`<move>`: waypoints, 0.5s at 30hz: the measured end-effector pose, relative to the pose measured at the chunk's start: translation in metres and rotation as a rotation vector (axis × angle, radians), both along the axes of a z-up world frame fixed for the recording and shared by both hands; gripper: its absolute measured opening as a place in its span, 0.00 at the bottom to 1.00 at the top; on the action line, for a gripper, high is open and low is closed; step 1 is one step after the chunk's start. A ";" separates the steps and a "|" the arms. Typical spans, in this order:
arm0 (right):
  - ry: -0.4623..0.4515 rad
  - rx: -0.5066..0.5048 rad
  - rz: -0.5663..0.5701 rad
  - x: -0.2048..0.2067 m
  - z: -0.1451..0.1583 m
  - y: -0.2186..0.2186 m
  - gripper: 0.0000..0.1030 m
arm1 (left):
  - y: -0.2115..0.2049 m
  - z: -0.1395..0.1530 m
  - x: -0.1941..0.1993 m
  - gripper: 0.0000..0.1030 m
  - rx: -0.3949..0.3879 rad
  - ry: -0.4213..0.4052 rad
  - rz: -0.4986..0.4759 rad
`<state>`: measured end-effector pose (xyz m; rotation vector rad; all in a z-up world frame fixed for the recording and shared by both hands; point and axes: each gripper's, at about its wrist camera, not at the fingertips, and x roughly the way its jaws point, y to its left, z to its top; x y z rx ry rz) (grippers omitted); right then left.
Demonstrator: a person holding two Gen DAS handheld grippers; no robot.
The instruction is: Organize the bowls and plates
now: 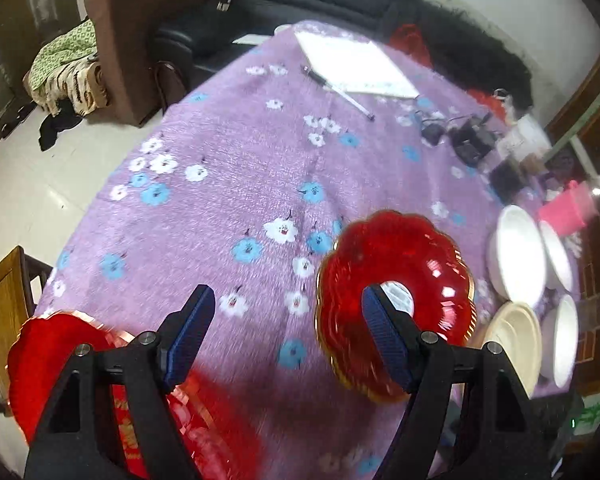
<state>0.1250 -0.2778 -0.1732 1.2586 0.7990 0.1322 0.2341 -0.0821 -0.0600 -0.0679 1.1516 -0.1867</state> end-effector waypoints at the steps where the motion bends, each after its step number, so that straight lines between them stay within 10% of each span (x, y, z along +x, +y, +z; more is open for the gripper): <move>1: 0.000 0.005 0.000 0.001 -0.002 0.000 0.63 | -0.004 -0.004 0.005 0.74 -0.004 0.010 -0.001; 15: -0.032 0.041 -0.012 0.007 -0.009 -0.005 0.61 | -0.023 -0.037 0.017 0.74 -0.064 0.133 -0.032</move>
